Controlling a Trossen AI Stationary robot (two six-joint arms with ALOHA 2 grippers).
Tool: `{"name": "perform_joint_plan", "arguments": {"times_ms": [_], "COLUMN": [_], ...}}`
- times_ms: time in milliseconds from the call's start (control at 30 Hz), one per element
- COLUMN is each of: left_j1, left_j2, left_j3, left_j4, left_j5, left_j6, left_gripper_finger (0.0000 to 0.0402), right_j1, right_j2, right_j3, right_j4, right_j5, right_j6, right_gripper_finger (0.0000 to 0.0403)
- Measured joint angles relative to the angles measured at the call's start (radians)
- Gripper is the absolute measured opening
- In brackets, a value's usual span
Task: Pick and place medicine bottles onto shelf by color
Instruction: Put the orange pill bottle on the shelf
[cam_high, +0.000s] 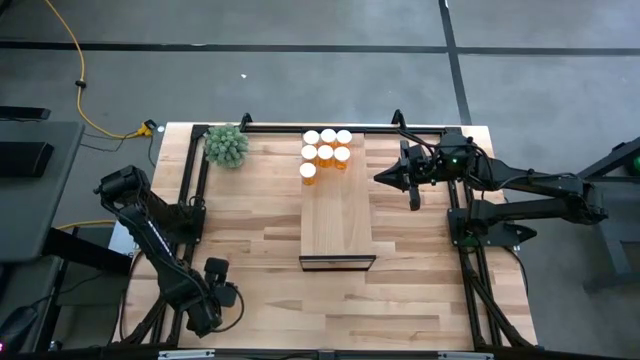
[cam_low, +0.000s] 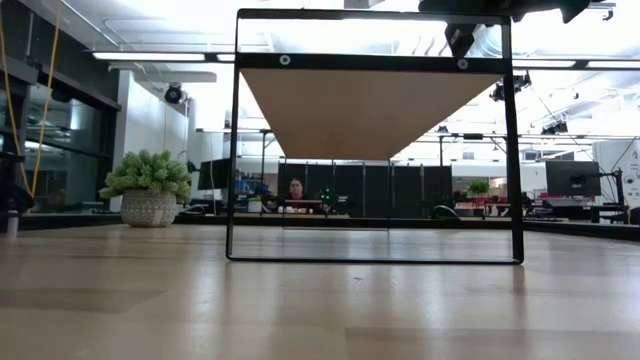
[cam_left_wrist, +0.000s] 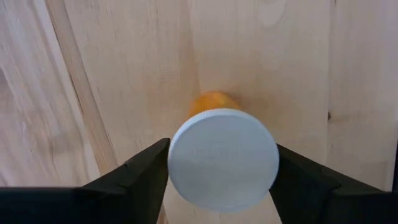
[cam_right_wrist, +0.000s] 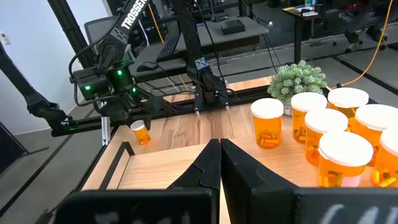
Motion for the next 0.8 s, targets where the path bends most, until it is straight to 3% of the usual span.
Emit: {"name": "perform_joint_plan", "arguments": {"times_ms": [267, 467, 633, 800], "left_j1": [0.007, 0.063, 0.156, 0.320], "left_j2": [-0.039, -0.162, -0.277, -0.331], "left_j3": [0.004, 0.046, 0.124, 0.281], "left_j4": [-0.004, -0.068, -0.202, -0.384], "left_j5": [0.004, 0.003, 0.004, -0.019], "left_j6": [0.002, 0.008, 0.066, 0.186], "left_gripper_finger": [0.0192, 0.0201, 0.0206, 0.0200], "right_j1": [0.000, 0.000, 0.000, 0.000], "right_j2": [0.000, 0.000, 0.000, 0.000], "right_j3": [0.000, 0.000, 0.000, 0.000], "right_j4": [0.000, -0.002, -0.007, -0.007], "right_j5": [0.000, 0.000, 0.000, 0.000], "right_j6": [0.000, -0.006, -0.008, -0.008], "right_gripper_finger": [0.0000, 0.0000, 0.0000, 0.0000]}}
